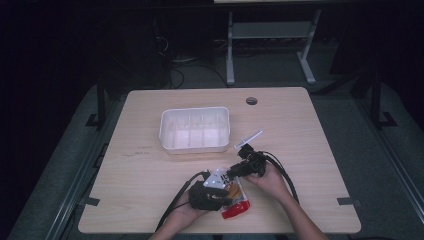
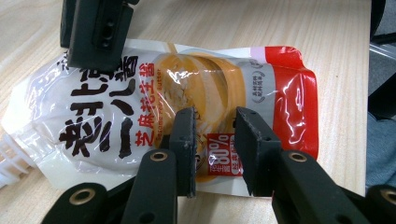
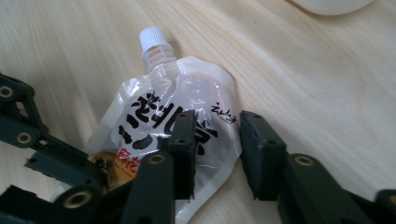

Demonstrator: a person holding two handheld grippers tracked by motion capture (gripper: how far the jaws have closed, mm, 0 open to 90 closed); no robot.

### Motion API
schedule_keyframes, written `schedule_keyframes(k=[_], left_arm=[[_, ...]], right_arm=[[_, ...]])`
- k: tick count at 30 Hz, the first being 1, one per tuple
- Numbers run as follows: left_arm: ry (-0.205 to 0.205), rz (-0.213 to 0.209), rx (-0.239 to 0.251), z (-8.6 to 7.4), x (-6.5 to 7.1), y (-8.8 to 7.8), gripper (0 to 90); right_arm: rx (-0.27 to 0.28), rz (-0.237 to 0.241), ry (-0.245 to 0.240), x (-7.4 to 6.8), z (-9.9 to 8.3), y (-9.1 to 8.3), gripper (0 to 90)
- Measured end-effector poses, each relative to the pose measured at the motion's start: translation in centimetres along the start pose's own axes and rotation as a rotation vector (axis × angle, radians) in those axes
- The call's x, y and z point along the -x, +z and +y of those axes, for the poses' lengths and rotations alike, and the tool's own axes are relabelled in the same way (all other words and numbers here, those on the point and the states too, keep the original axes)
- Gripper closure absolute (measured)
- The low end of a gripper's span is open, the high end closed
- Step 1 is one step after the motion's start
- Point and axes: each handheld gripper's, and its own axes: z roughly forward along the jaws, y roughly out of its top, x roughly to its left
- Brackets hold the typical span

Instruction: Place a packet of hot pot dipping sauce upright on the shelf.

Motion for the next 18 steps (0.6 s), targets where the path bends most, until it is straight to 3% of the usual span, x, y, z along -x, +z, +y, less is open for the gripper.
schedule_keyframes(k=[6, 10, 14, 16, 18], left_arm=[[-0.010, -0.009, 0.013, -0.1, -0.1, 0.1, 68.8], [-0.013, -0.016, 0.017, -0.2, -0.1, 0.0, 68.0], [-0.055, -0.042, 0.016, -0.4, -0.3, -0.5, 56.7], [-0.059, -0.010, 0.032, -0.7, -0.3, -1.0, 50.7], [-0.095, -0.011, 0.048, -1.1, -0.6, -1.5, 45.6]], right_arm=[[0.008, 0.011, 0.014, -0.1, 0.0, 0.3, 86.0], [0.024, 0.029, 0.020, 0.0, -0.1, 0.1, 88.2], [0.050, 0.034, 0.009, -0.2, -0.1, -0.3, 88.6], [0.071, 0.037, -0.006, -0.4, -0.1, -0.6, 88.7], [0.094, 0.037, -0.014, -0.7, -0.1, -1.1, 88.8]])
